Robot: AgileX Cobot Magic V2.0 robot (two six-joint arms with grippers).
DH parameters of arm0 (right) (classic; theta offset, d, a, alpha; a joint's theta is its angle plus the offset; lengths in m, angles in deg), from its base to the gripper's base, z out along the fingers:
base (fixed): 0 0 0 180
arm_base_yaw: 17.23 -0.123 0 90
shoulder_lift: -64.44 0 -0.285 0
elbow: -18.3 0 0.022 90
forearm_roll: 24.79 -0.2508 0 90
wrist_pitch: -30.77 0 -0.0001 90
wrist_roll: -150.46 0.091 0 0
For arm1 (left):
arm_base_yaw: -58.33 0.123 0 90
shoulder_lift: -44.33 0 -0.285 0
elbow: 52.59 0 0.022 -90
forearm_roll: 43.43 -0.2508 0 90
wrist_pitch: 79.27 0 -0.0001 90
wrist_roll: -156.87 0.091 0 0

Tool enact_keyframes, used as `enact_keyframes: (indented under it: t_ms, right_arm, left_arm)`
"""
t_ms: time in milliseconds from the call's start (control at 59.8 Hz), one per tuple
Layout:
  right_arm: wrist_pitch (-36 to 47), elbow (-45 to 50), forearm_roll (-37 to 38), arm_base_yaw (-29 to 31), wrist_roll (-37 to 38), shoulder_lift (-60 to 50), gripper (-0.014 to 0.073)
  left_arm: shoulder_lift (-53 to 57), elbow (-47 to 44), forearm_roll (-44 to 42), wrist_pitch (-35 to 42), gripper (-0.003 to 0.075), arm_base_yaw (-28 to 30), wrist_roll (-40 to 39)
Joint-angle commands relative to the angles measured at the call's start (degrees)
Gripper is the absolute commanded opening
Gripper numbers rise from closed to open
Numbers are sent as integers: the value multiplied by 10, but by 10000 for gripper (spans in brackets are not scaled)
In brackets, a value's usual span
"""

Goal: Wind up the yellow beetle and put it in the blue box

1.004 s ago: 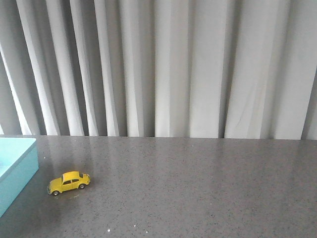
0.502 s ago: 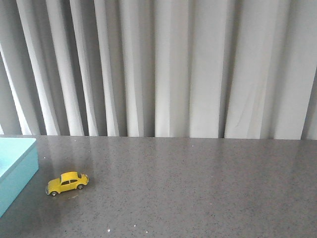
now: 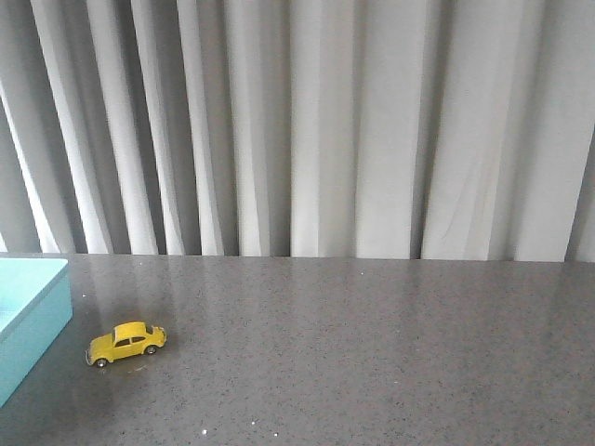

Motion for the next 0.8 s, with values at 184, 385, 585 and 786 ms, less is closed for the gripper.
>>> enact_keyframes:
  t_ms: [184,385,585,786]
  right_arm:
    - [38,-15,3,2,-2,2,-7]
    - [38,-15,3,2,-2,2,-7]
    - [38,-15,3,2,-2,2,-7]
    - [38,-15,3,2,-2,2,-7]
  left_arm:
    - [3,8,1,43,-6,-3,-5]
    - [3,8,1,43,-6,-3,-5]
    - [3,8,2,46,-6,-3,-5]
    - [3,8,5,80,-6,-3,-7]
